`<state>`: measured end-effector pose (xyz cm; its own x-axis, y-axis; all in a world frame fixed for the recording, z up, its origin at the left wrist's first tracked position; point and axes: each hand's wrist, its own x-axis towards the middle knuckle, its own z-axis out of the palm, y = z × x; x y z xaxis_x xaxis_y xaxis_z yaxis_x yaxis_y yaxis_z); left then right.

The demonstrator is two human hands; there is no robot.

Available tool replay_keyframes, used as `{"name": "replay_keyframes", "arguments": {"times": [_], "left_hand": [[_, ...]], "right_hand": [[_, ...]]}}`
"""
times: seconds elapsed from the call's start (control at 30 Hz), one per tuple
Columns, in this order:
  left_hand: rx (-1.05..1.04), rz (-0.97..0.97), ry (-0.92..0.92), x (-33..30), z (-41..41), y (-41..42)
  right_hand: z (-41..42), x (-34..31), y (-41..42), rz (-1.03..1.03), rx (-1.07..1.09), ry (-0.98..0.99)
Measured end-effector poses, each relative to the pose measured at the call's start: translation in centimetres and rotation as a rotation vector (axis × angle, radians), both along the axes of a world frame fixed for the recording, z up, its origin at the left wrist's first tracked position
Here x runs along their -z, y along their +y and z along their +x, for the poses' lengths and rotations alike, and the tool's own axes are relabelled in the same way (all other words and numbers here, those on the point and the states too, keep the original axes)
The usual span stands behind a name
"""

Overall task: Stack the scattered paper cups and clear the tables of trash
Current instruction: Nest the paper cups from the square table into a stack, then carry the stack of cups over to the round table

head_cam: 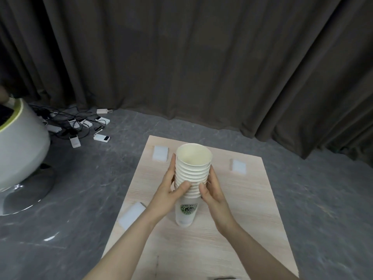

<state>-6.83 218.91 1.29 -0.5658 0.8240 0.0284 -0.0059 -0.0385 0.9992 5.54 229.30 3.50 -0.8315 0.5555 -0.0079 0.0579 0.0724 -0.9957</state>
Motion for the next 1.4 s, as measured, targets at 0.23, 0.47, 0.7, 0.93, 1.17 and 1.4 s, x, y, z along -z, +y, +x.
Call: {"name": "replay_keyframes", "arguments": {"times": [0.23,0.47,0.7,0.93,1.17,1.4], "left_hand": [[-0.058,0.048,0.023,-1.3,-0.6,0.5],[-0.12,0.186,0.036,-4.2,-2.2,-1.1],[-0.314,0.304,0.167,-9.1,-3.0,-6.1],[-0.637,0.372,0.195,-12.8,0.5,-13.9],[-1.051,0.293,0.303,-14.1,6.9,-24.5],[-1.423,0.186,0.365,-14.4,12.2,-35.2]], "right_hand": [[-1.1,-0.9,-1.8,0.036,0.221,0.056],[-2.8,-4.0,-3.9,0.138,0.29,0.153],[-5.1,-8.5,-6.8,0.209,0.101,0.332],[-6.5,-11.2,-11.3,0.15,-0.251,0.444],[-6.4,-11.4,-20.7,0.008,-0.65,0.484],[-5.6,-11.6,-32.6,-0.095,-0.934,0.439]]}}
